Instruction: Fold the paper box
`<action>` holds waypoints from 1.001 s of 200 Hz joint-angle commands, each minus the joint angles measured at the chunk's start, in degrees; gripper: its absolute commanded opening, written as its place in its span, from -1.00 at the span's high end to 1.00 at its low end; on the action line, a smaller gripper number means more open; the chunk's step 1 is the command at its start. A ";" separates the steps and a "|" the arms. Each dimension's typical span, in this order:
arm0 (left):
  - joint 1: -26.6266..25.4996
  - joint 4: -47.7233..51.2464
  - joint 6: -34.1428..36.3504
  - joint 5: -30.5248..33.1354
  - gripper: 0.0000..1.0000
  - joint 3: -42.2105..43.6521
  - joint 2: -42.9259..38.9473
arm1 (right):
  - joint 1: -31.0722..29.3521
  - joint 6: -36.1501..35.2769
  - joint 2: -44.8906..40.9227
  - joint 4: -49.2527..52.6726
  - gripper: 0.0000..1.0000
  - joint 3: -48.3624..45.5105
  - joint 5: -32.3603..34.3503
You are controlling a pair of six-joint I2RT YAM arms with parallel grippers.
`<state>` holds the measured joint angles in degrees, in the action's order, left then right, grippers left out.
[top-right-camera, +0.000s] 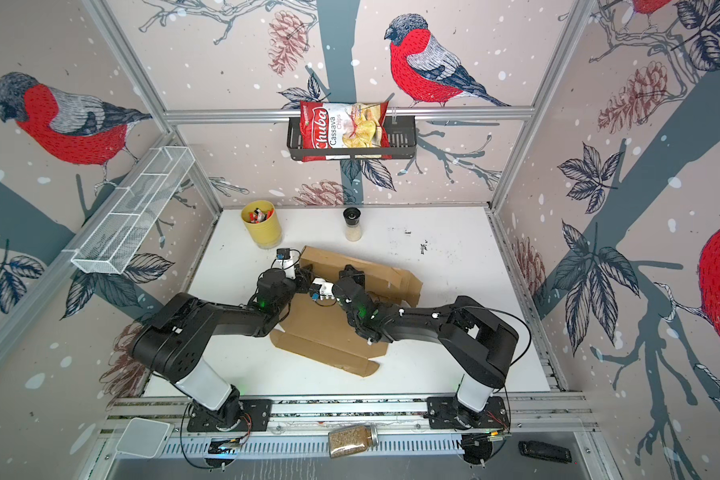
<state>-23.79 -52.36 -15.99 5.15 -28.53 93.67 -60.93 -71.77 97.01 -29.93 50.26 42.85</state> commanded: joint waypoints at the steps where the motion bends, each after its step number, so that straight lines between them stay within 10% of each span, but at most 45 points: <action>1: 0.06 1.65 2.40 0.99 -0.01 -1.09 -2.09 | -0.07 1.10 -0.07 1.54 1.00 -0.22 -1.72; 56: 0.06 1.33 5.59 1.94 0.04 -4.14 -2.35 | -0.16 1.10 0.16 1.54 1.00 -0.07 -1.82; 153: -0.03 -6.42 4.46 5.37 0.83 -1.88 -0.25 | -0.59 1.19 0.56 1.81 1.00 0.38 -1.81; 177: -0.03 -6.27 4.22 4.71 0.81 -1.96 0.11 | -0.66 1.19 0.63 1.81 1.00 0.46 -1.72; 200: -0.03 -3.75 4.37 4.20 0.35 -1.47 -1.03 | -0.58 1.21 0.59 1.90 1.00 0.45 -1.79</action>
<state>-23.90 -54.92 -10.68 7.70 -30.46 93.54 -61.45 -71.59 97.45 -30.74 50.65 41.69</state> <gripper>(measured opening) 0.204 0.053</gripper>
